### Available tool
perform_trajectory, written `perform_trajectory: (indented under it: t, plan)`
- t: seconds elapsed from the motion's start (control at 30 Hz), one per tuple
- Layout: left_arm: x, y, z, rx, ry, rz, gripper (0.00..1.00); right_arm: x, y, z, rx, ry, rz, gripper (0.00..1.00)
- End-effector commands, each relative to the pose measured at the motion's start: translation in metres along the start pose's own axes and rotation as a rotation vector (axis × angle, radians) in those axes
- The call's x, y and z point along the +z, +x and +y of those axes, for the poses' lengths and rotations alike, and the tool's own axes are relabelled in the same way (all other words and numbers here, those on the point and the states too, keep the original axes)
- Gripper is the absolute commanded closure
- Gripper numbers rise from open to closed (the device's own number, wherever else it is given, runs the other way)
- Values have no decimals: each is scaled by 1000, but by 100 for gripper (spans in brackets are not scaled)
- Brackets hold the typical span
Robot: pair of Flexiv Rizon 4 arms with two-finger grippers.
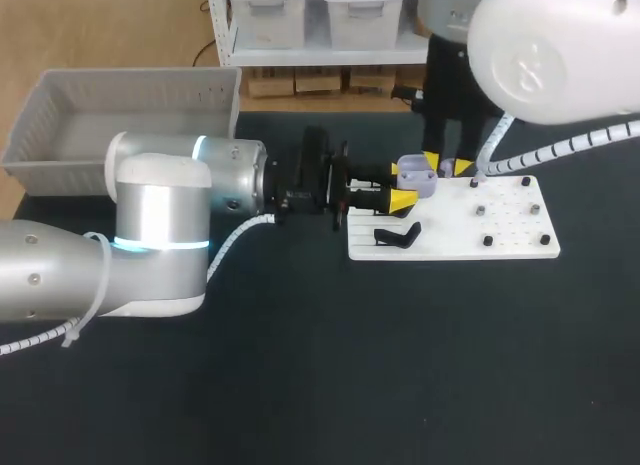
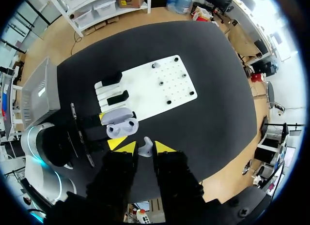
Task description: Pick up each earbud case from the left stands, insert the matching earbuds, close the lid, and place the case in the box.
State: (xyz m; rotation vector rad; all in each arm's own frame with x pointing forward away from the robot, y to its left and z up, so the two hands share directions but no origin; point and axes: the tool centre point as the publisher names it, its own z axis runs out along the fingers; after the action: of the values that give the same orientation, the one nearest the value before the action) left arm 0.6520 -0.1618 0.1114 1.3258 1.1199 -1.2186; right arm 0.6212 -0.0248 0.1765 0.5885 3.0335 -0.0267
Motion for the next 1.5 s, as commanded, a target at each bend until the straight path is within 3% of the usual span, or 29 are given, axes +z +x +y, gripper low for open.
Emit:
perform_trajectory:
  t: [0.03,0.43,0.63,1.5]
  plan:
    - [0,0,-2,2,-7,-1,100,0,1,-2,1,-4,-4,100]
    - [0,0,-2,2,-7,-1,100,0,-6,11,161,89,12,100]
    - [1,0,-3,7,0,36,100,-2,-3,17,162,93,8,100]
    - [0,3,-3,-11,-18,45,100,12,-10,26,238,118,35,100]
